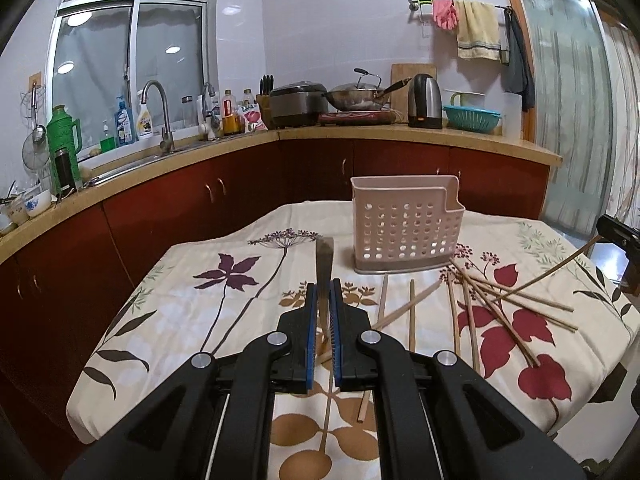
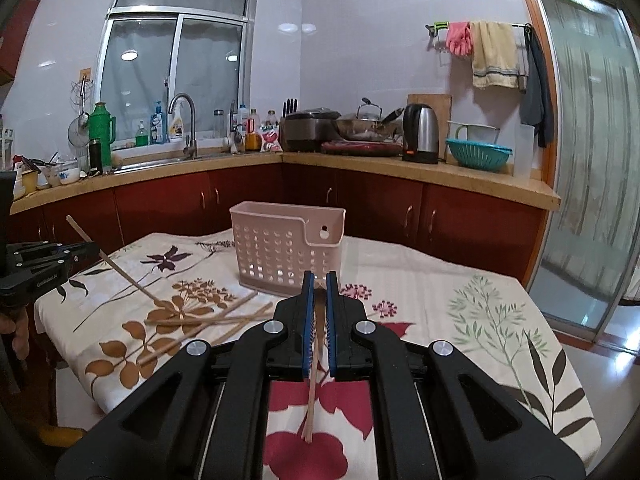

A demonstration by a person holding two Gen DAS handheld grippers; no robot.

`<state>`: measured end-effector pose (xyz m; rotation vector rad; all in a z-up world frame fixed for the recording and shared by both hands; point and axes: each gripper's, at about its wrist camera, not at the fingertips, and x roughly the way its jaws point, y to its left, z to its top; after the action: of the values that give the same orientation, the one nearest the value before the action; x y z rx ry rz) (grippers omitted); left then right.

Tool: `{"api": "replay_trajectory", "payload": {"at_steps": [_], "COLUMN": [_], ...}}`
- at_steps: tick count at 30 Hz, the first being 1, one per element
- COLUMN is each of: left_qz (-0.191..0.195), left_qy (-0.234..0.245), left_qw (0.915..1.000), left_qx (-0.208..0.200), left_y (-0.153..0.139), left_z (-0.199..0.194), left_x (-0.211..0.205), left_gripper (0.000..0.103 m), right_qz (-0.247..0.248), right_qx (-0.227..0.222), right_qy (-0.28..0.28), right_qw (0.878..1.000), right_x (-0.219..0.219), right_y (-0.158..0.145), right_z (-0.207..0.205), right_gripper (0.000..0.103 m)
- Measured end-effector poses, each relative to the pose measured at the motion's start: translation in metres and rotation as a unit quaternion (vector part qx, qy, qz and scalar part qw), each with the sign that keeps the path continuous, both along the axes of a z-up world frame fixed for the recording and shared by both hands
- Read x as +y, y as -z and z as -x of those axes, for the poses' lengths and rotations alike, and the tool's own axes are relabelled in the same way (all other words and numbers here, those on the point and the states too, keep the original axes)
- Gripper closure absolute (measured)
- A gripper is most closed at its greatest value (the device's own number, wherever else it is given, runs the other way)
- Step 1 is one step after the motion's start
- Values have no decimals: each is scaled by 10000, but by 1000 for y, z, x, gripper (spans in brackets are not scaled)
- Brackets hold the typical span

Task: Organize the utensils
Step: 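Lift the chopstick upright with the left gripper over the pink caddy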

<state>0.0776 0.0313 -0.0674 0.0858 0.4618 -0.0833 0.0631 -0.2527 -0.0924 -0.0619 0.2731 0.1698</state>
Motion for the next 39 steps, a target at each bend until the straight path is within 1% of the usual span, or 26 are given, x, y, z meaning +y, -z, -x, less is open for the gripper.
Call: {"api": "replay_trajectory", "payload": {"at_steps": [8,18,21,27,31,34,39], "left_qz": [51,50,138,262,414,497,460], "left_qy": [-31,71,145,255,379,474,580], "left_qw": [9999,9996,9993,9984,9969,9951,9913], "left_qx": [-96,-279,-317,-428,-559,-706,-1089], "left_y": [-8,-22,-29,-41,-56,-71,-99], "left_z": [-13,-30,-35,-47,-55,-63,-72], "left_x": [4,1,-1,-6,-8,-11,-18], "left_gripper": [96,96,96,96,96,96,96], "right_qz": [-35,-39,-52,-243,-347,-342,-369], "right_qx": [-106,-258,-267,-230,-311,-489,-839], "right_qy": [-44,-86,-101,-179,-272,-320,-402], "right_qw": [9999,9996,9996,9993,9985,9977,9950], "right_x": [4,6,5,1,-1,0,-1], "right_y": [-10,-27,-29,-36,-48,-63,-89], "right_z": [-18,-39,-45,-58,-65,-70,-81], "right_gripper": [97,97,97,97,97,97,97]}}
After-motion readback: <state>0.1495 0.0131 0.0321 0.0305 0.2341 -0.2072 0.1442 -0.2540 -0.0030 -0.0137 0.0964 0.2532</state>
